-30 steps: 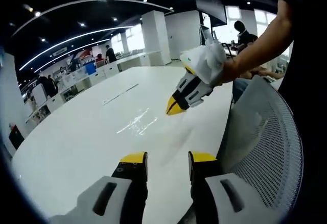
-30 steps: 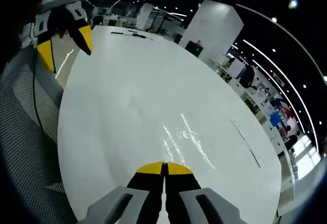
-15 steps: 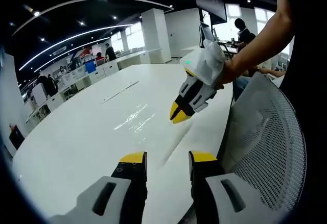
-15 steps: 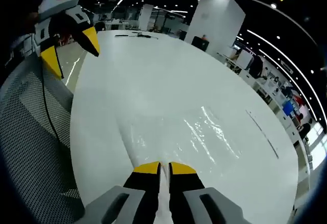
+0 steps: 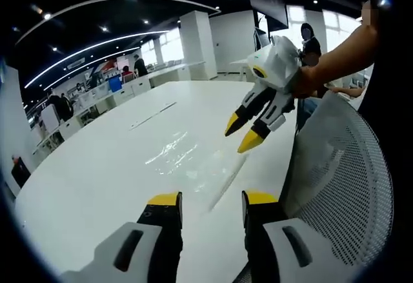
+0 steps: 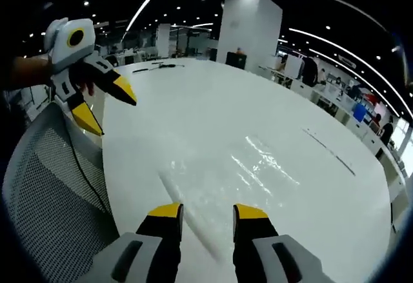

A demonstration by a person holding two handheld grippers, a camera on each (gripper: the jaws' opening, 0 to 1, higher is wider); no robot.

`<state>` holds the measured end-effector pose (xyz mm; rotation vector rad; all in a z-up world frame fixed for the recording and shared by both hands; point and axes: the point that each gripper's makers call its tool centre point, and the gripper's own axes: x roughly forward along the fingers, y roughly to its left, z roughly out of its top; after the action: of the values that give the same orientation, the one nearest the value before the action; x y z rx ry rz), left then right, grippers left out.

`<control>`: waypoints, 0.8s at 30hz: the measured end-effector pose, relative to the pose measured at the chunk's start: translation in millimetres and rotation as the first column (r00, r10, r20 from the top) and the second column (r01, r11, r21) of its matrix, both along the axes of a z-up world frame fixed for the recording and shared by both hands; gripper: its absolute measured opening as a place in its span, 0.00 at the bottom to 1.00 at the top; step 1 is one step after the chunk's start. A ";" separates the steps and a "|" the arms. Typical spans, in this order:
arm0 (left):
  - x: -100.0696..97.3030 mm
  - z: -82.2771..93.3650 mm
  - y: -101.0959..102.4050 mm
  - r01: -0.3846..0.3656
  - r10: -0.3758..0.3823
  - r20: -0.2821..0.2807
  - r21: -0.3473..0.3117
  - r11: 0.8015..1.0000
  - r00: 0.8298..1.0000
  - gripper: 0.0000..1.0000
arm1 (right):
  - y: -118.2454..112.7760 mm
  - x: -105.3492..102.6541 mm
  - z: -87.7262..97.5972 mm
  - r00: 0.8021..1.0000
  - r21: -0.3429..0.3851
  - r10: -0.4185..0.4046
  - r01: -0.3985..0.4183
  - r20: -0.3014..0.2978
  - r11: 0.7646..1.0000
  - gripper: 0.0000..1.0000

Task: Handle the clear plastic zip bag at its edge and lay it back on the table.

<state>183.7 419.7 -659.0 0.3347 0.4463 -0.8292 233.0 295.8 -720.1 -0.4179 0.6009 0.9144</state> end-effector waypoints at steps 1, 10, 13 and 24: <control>0.5 -0.1 0.2 -0.002 0.002 0.001 -0.002 1.000 1.000 0.36 | -2.8 -2.8 2.3 1.000 0.004 -0.006 0.006 0.003 1.000 0.32; 5.4 -9.5 8.6 -0.029 0.029 0.003 -0.029 0.999 1.000 0.42 | -33.0 -14.2 20.1 0.996 0.069 -0.085 0.083 0.024 0.994 0.44; 5.5 -11.0 10.4 -0.035 0.035 -0.001 -0.043 0.998 0.999 0.45 | -40.6 -19.7 26.1 0.994 0.096 -0.105 0.103 0.022 0.990 0.49; 1.2 -12.0 10.1 -0.046 0.048 0.021 -0.067 0.997 0.999 0.56 | -70.5 -36.6 31.6 0.989 0.140 -0.139 0.131 0.055 0.982 0.69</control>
<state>184.8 429.8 -671.0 0.2709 0.4027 -0.7920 196.4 225.2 -688.5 -0.2795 0.4988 0.8034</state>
